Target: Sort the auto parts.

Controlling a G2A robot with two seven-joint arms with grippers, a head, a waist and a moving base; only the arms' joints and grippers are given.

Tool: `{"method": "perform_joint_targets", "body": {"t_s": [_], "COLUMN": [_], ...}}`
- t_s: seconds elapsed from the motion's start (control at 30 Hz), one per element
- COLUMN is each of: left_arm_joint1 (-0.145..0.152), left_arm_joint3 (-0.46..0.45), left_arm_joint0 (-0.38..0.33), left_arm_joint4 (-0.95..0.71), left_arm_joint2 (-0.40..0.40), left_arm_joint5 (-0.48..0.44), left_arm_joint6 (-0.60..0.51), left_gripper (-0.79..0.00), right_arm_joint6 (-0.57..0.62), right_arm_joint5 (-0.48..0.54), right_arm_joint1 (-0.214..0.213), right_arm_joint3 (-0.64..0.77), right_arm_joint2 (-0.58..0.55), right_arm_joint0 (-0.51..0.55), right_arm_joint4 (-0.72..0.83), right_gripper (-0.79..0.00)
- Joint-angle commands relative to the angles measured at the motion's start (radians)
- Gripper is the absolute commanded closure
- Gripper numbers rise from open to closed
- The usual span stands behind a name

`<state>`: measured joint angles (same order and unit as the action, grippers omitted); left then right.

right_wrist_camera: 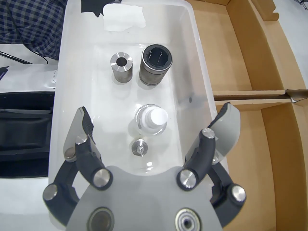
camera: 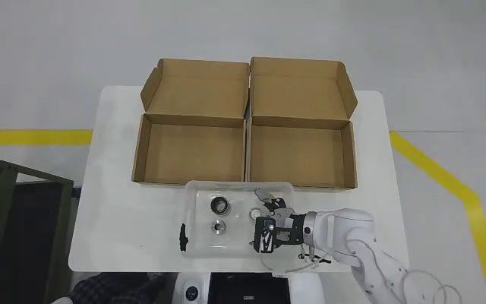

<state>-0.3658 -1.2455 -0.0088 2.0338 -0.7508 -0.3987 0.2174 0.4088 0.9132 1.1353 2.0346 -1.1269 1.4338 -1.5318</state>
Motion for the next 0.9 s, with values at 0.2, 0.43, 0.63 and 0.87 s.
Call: {"method": "perform_joint_targets", "body": {"t_s": [0.2,0.43,0.63,0.87], "left_arm_joint1": [0.000,0.000,0.000,0.000], "left_arm_joint3": [0.000,0.000,0.000,0.000], "left_arm_joint0": [0.000,0.000,0.000,0.000], "left_arm_joint4": [0.000,0.000,0.000,0.000], "left_arm_joint2": [0.000,0.000,0.000,0.000], "left_arm_joint5": [0.000,0.000,0.000,0.000], "left_arm_joint6": [0.000,0.000,0.000,0.000], "left_gripper": [-0.785,-0.785,-0.785,-0.785], "right_arm_joint6": [0.041,0.053,0.062,0.064], "right_arm_joint5": [-0.044,-0.067,-0.076,-0.094], "right_arm_joint1": [0.000,-0.003,-0.005,-0.006], "right_arm_joint3": [-0.026,-0.045,-0.053,-0.064], "right_arm_joint2": [0.034,0.042,0.054,0.063], "right_arm_joint0": [-0.015,-0.024,-0.031,-0.039], "right_arm_joint4": [-0.013,-0.014,-0.011,-0.001], "right_gripper": [-0.785,-0.508,-0.339,-0.031]}}
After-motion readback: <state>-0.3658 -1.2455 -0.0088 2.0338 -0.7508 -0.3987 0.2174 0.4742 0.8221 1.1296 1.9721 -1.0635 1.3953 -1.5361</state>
